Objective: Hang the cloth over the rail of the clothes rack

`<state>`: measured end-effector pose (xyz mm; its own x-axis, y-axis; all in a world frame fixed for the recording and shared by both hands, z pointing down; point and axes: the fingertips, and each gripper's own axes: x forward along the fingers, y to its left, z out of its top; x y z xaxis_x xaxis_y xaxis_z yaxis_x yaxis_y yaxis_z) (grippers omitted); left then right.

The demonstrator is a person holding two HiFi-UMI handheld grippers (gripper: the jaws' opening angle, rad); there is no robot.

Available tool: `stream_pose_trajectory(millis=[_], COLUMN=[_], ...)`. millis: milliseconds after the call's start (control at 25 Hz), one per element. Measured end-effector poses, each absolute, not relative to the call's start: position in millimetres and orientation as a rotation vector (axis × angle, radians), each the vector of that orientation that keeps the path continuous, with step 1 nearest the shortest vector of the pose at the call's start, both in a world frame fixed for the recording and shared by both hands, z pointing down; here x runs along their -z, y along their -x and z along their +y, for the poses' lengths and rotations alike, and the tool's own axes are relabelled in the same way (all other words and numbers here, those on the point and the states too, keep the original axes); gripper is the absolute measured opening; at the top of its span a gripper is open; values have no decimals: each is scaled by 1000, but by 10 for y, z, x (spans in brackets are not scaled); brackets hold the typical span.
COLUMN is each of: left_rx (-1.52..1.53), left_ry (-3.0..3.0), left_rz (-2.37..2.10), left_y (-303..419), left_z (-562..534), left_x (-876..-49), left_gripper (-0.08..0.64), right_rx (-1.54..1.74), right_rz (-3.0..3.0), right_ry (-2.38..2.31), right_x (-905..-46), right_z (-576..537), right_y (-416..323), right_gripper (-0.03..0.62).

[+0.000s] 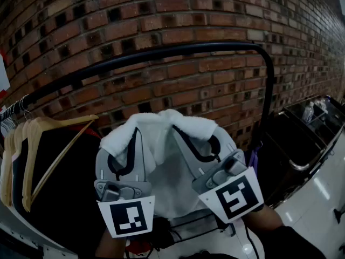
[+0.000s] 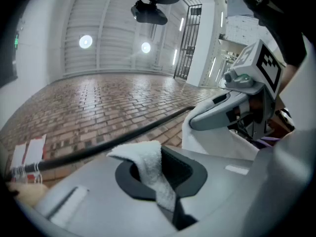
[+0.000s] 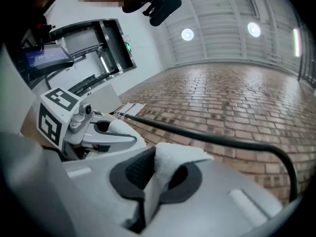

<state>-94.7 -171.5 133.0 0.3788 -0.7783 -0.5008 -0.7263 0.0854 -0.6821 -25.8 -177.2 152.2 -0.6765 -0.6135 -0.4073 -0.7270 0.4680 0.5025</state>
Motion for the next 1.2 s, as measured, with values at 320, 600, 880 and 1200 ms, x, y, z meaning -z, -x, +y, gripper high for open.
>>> stream_pose_trajectory(millis=[320,600,880,1200], left_rx=[49,97,137,500], left_ry=[1464,1357,1184,1247], left_rz=[1269,1360,1365,1431], left_y=[968,1264,1445,1726], left_z=[-1444,-1578,-1902,-3075], left_x=[-122,686,1496,1331], left_gripper=[17,17,16,17], right_rx=[-1344,-1554,-1781,-1974], right_rz=[2420,2290,2248,2500], right_ry=[1137,1163,1231,1343], right_x=[-402,532,1241,1055], right_z=[-1610,-1794,-2285,-3321], right_y=[238,244,371,710], right_gripper=[14,14,14,14])
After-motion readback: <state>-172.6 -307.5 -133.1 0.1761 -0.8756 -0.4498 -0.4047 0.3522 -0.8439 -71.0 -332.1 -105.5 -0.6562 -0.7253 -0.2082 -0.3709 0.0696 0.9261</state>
